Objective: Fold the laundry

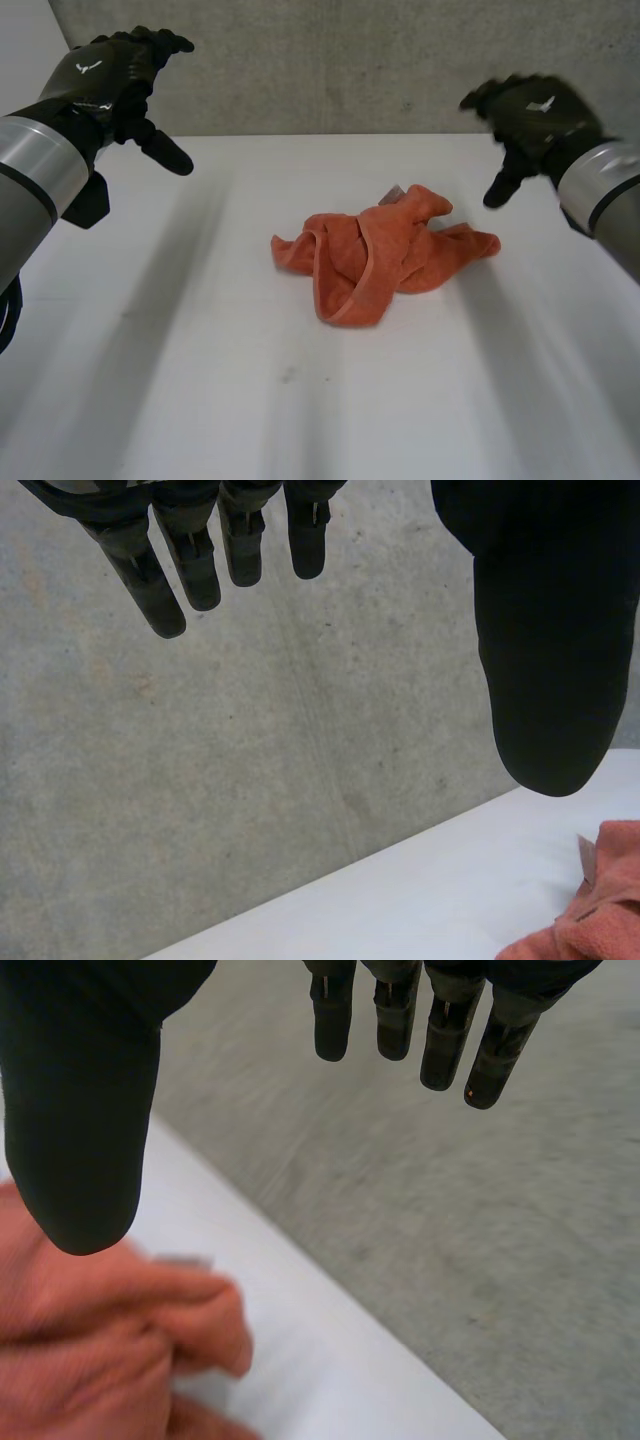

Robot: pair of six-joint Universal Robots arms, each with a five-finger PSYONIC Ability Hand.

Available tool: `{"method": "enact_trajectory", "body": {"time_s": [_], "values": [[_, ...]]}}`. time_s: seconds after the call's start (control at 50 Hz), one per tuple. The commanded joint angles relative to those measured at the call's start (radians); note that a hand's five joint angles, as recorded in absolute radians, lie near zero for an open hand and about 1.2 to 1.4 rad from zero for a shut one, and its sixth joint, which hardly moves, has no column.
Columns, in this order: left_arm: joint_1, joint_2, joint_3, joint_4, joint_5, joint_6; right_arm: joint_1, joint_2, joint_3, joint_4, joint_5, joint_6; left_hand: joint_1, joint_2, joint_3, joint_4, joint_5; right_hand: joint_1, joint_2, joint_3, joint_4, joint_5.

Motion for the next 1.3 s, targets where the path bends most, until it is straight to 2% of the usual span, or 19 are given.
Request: {"method": "enact_trajectory", "body": {"time_s": [0.02, 0.16, 0.28, 0.32, 0.36, 0.38, 0.4, 0.42, 0.48, 0.58, 0.7, 0.86, 1.14, 1.24, 1.28, 1.3], "values": [[0.000, -0.077, -0.009, 0.024, 0.004, 0.009, 0.079, 0.148, -0.021, 0.023, -0.103, -0.260, -0.012, -0.012, -0.022, -0.016, -0.029, -0.024, -0.039, -0.025, -0.052, -0.060], [0.000, -0.186, -0.025, 0.076, 0.006, 0.016, 0.157, 0.330, -0.123, 0.019, -0.175, -0.301, -0.009, -0.009, -0.019, -0.013, -0.026, -0.008, -0.023, -0.009, -0.036, -0.044], [0.003, -0.269, -0.061, 0.118, 0.006, 0.087, 0.163, 0.478, -0.234, 0.017, -0.189, -0.324, -0.009, -0.009, -0.019, -0.013, -0.026, 0.191, 0.176, 0.190, 0.163, 0.156], [0.007, -0.284, -0.077, 0.127, 0.007, 0.110, 0.166, 0.508, -0.263, 0.020, -0.182, -0.337, -0.012, -0.012, -0.022, -0.016, -0.029, 0.361, 0.346, 0.360, 0.333, 0.326], [0.007, -0.301, -0.100, 0.144, 0.007, 0.136, 0.168, 0.544, -0.294, 0.025, -0.179, -0.372, -0.015, -0.015, -0.025, -0.019, -0.032, 0.678, 0.662, 0.677, 0.650, 0.642], [0.007, -0.304, -0.107, 0.150, 0.007, 0.142, 0.168, 0.544, -0.294, 0.025, -0.179, -0.372, -0.018, -0.018, -0.028, -0.022, -0.035, 0.679, 0.664, 0.678, 0.651, 0.644], [0.007, -0.307, -0.115, 0.156, 0.007, 0.148, 0.168, 0.550, -0.301, 0.025, -0.178, -0.389, -0.018, -0.018, -0.028, -0.022, -0.035, 0.851, 0.835, 0.849, 0.822, 0.815], [0.007, -0.313, -0.130, 0.173, 0.009, 0.156, 0.172, 0.554, -0.323, 0.019, -0.181, -0.415, -0.021, -0.021, -0.030, -0.025, -0.038, 1.194, 1.179, 1.193, 1.166, 1.159], [0.007, -0.321, -0.147, 0.205, 0.009, 0.157, 0.174, 0.544, -0.337, 0.011, -0.181, -0.412, -0.021, -0.021, -0.030, -0.025, -0.038, 1.198, 1.182, 1.197, 1.170, 1.162], [-0.001, -0.365, -0.161, 0.294, 0.013, 0.157, 0.215, 0.311, -0.355, -0.015, -0.166, -0.227, -0.021, -0.021, -0.030, -0.025, -0.038, 1.198, 1.182, 1.197, 1.170, 1.162], [-0.042, -0.428, -0.141, 0.348, 0.058, 0.151, 0.206, 0.188, -0.329, -0.024, -0.167, -0.053, -0.024, -0.024, -0.033, -0.028, -0.041, 1.198, 1.182, 1.197, 1.170, 1.162], [-0.084, -0.499, -0.120, 0.400, 0.093, 0.145, 0.217, 0.082, -0.255, -0.021, -0.161, -0.061, -0.024, -0.024, -0.033, -0.028, -0.041, 1.198, 1.182, 1.197, 1.170, 1.162], [-0.191, -0.623, -0.023, 0.465, 0.096, 0.027, 0.218, -0.081, -0.133, -0.024, -0.159, -0.058, 0.017, 0.017, 0.008, 0.014, 0.000, 1.198, 1.182, 1.197, 1.170, 1.162], [-0.220, -0.643, -0.009, 0.454, 0.095, 0.012, 0.209, -0.108, -0.130, -0.027, -0.144, -0.053, 0.184, 0.184, 0.175, 0.180, 0.167, 1.198, 1.182, 1.197, 1.170, 1.162], [-0.230, -0.646, -0.019, 0.443, 0.095, 0.004, 0.205, -0.108, -0.131, -0.029, -0.097, -0.055, 0.319, 0.319, 0.310, 0.315, 0.302, 1.198, 1.182, 1.197, 1.170, 1.162], [-0.233, -0.646, -0.022, 0.433, 0.095, -0.001, 0.205, -0.108, -0.130, -0.029, -0.083, -0.055, 0.468, 0.468, 0.458, 0.464, 0.451, 1.198, 1.182, 1.197, 1.170, 1.162]]}}
